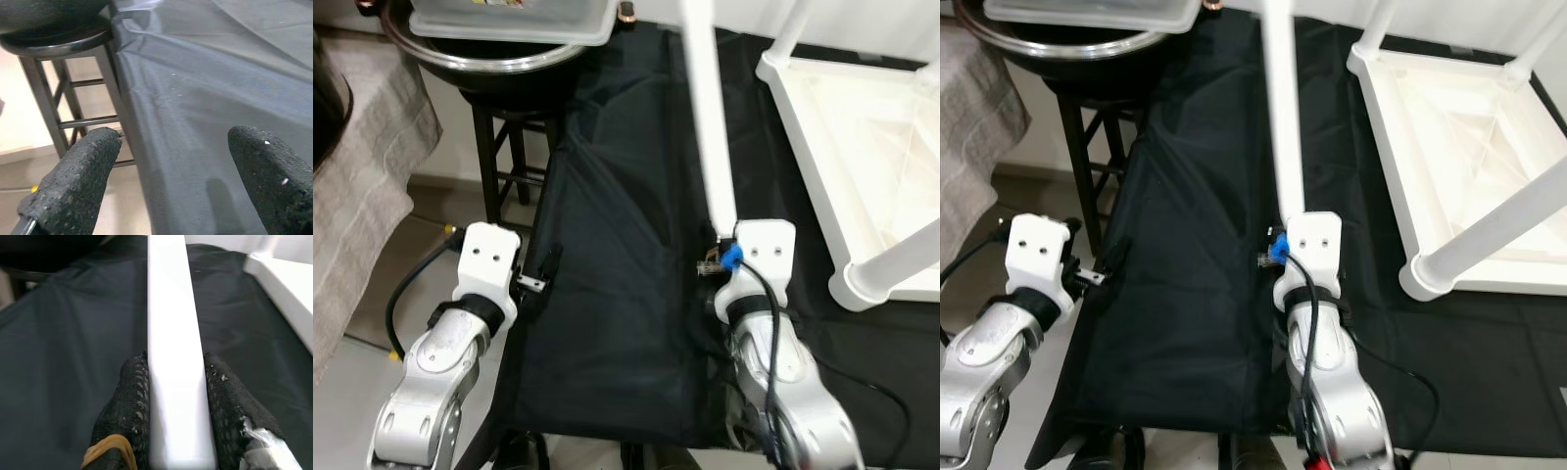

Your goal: Building children table

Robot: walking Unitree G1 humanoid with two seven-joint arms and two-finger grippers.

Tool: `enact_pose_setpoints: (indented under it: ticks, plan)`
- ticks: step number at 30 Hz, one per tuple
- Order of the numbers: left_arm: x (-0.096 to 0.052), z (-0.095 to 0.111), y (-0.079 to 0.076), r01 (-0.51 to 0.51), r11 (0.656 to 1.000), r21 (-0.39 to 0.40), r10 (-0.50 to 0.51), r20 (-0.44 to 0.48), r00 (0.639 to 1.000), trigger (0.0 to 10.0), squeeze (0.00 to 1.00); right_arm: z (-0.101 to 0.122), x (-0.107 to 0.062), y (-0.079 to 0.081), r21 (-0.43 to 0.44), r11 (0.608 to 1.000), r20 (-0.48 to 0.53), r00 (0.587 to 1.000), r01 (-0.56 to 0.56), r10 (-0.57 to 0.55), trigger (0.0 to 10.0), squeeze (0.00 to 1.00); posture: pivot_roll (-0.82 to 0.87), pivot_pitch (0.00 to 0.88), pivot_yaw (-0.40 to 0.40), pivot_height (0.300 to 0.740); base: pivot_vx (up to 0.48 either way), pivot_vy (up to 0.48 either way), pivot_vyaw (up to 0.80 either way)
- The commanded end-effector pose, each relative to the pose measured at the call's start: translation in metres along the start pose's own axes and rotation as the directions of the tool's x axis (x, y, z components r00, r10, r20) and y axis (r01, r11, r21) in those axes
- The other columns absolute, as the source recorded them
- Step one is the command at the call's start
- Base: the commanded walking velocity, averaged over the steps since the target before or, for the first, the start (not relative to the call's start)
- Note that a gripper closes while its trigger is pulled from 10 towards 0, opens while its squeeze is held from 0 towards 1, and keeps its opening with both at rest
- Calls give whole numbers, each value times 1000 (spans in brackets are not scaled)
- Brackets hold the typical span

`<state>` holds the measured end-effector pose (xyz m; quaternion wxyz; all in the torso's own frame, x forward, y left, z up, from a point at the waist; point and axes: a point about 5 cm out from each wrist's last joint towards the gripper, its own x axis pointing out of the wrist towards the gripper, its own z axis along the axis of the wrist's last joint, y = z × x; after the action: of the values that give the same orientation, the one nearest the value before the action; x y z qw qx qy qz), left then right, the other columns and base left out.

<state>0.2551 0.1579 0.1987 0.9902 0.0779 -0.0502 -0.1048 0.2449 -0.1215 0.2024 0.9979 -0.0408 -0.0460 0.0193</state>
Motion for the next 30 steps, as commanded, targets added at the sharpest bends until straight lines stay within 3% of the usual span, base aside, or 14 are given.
enact_pose_setpoints:
  ticks: [1, 7, 13, 18, 26, 30]
  plan:
    - [-2, -7, -1, 8, 1000, 2, -8, -24, 1000, 10000, 0, 4, -5, 1, 9, 1000, 15, 1000, -16, 16, 0, 0, 82, 244, -92, 740, 0, 0, 0]
    - [-2, -8, -1, 8, 1000, 3, -8, -23, 1000, 10000, 0, 3, -18, 0, 32, 999, -14, 1000, -17, 18, 0, 0, 82, 235, -90, 740, 0, 0, 0]
    - [-1, -10, 0, 10, 1000, 5, -10, -24, 1000, 10000, 0, -1, -35, -9, -12, 995, -62, 993, 99, -99, 0, 0, 82, 224, -83, 740, 0, 0, 0]
    - [-1, -9, 0, 14, 1000, 4, -14, -20, 1000, 10000, 0, -5, -35, -17, -14, 984, -95, 980, 177, -177, 0, 0, 86, 215, -78, 740, 0, 0, 0]
    - [2, -11, -2, 26, 1000, -16, -27, -18, 999, 10000, 0, 3, -24, -11, -53, 995, -10, 996, 87, -88, 0, 0, 84, 191, -80, 740, 0, 0, 0]
    - [2, -13, -4, 58, 998, -23, -59, -26, 998, 10000, 0, -3, -25, -21, -66, 984, -47, 985, 164, -168, 0, 0, 82, 166, -76, 740, 0, 0, 0]
